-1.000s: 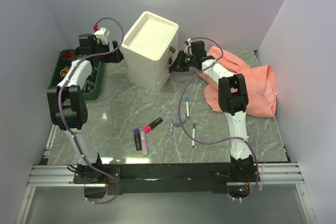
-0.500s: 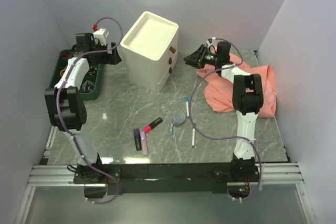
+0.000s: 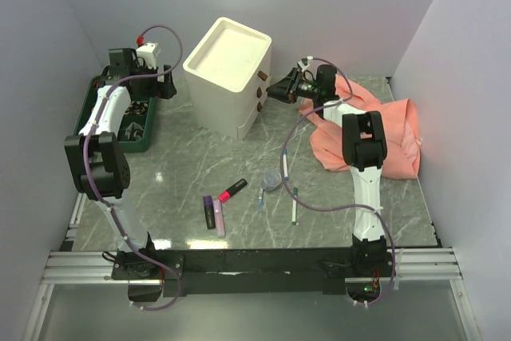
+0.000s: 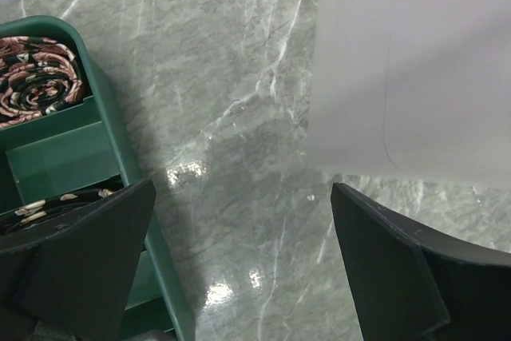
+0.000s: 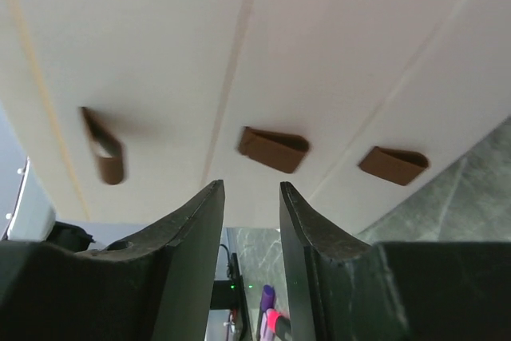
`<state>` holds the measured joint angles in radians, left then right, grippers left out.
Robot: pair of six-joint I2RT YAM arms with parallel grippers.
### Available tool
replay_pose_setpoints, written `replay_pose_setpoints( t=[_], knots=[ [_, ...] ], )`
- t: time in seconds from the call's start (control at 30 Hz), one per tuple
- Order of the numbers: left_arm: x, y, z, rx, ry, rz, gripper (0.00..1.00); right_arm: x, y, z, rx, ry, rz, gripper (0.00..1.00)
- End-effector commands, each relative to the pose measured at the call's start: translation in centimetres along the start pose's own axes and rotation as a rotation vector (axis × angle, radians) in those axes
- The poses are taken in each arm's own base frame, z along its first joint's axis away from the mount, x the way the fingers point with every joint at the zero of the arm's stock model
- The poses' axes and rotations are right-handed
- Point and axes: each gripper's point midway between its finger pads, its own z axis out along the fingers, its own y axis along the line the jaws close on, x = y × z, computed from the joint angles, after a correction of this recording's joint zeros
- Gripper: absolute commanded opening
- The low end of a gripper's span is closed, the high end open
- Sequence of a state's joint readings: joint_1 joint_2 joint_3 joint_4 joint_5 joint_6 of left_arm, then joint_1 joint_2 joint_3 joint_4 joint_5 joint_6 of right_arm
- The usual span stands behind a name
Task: Sort the stationery into containers
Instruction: Open the drawer in the storage box.
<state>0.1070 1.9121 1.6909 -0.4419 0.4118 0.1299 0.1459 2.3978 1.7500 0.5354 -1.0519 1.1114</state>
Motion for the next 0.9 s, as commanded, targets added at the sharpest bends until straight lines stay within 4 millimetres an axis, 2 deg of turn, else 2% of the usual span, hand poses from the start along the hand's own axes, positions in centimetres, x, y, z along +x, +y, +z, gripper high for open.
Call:
replay_pose_setpoints(
  t=[0.0, 0.17, 0.33, 0.43, 0.57, 0.87],
  knots=[
    [-2.8, 0.0, -1.9, -0.035, -0.055, 0.071, 1.0, -0.8, 0.3, 0.4, -0.028, -0.004, -0.037, 0.41],
    [-3.0, 0.3, -2.0, -0.051, -0.055, 0.075, 0.99, -0.7, -0.3, 1.1, -0.023, -0.003, -0.027, 0.43],
    [-2.1, 0.3, -1.9, -0.051, -0.035, 0.079, 1.0, -0.7, -0.1, 2.0, -0.036, -0.005, -0.016, 0.44],
    [-1.7, 0.2, -2.1, -0.051, -0.02, 0.085, 0.99, -0.2, 0.1, 2.8, -0.048, 0.01, -0.015, 0.44],
    [-1.8, 0.5, -2.0, -0.06, -0.017, 0.088, 1.0, 0.5, -0.5, 3.5, -0.038, 0.022, 0.003, 0.44],
    [-2.0, 0.6, -1.3, -0.057, -0.014, 0.085, 1.0, 0.7, -1.1, 3.8, -0.033, 0.023, 0.025, 0.44]
  ],
)
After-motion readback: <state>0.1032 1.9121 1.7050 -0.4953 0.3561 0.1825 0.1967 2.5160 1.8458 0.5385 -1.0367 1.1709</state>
